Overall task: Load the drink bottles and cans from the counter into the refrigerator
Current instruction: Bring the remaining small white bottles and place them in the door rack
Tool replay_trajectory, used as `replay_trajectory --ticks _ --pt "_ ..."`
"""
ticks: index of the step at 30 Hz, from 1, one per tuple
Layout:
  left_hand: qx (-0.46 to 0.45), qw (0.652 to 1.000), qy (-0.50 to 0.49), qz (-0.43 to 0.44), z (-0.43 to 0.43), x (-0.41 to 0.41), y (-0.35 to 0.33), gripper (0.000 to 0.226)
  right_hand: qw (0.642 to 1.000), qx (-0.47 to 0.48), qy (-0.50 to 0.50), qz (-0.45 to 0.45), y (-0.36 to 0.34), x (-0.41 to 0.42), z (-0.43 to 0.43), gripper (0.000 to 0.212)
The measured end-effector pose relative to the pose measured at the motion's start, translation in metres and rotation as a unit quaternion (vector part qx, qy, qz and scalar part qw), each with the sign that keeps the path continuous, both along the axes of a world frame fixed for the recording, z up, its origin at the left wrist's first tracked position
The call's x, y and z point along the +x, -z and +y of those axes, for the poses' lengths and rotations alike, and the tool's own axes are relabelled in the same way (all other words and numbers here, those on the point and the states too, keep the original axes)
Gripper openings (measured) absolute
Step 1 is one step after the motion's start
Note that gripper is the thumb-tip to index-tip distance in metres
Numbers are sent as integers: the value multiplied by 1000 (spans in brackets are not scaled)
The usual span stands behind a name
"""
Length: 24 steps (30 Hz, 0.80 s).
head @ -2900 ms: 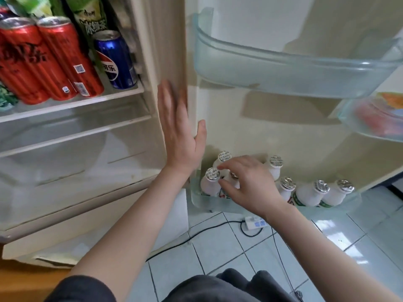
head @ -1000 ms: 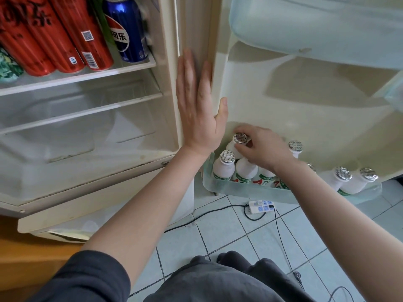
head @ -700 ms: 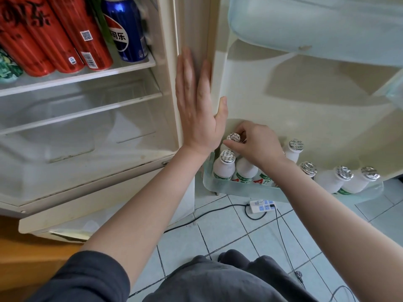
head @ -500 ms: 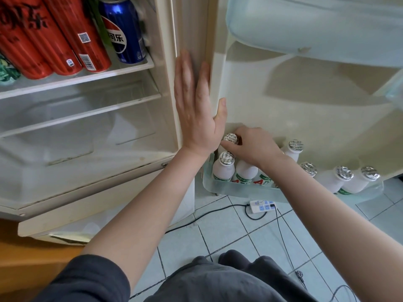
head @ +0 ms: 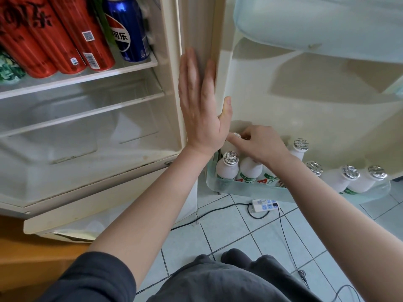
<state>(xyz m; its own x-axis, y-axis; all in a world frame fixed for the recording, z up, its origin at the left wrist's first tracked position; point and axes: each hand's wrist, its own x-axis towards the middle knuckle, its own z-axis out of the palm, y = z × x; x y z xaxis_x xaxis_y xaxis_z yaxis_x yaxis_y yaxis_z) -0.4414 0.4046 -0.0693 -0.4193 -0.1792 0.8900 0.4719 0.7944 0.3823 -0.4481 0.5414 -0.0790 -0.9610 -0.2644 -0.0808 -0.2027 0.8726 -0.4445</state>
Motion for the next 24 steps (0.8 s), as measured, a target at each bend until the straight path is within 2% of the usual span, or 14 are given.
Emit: replay_trajectory --ticks 6,12,14,18,24 --pt "4 1000 0 6 -1 0 0 54 997 -17 35 69 -12 21 24 55" --pt "4 1000 3 16 -1 -3 3 56 985 77 -5 155 -7 42 44 30" --pt "2 1000 1 16 -2 -3 3 57 986 66 -27 154 -3 48 44 26" --pt "2 1000 0 14 -2 -4 5 57 991 29 -21 129 5 52 45 34" --pt "0 1000 -1 15 -2 -3 5 57 991 46 -14 128 14 55 43 36"
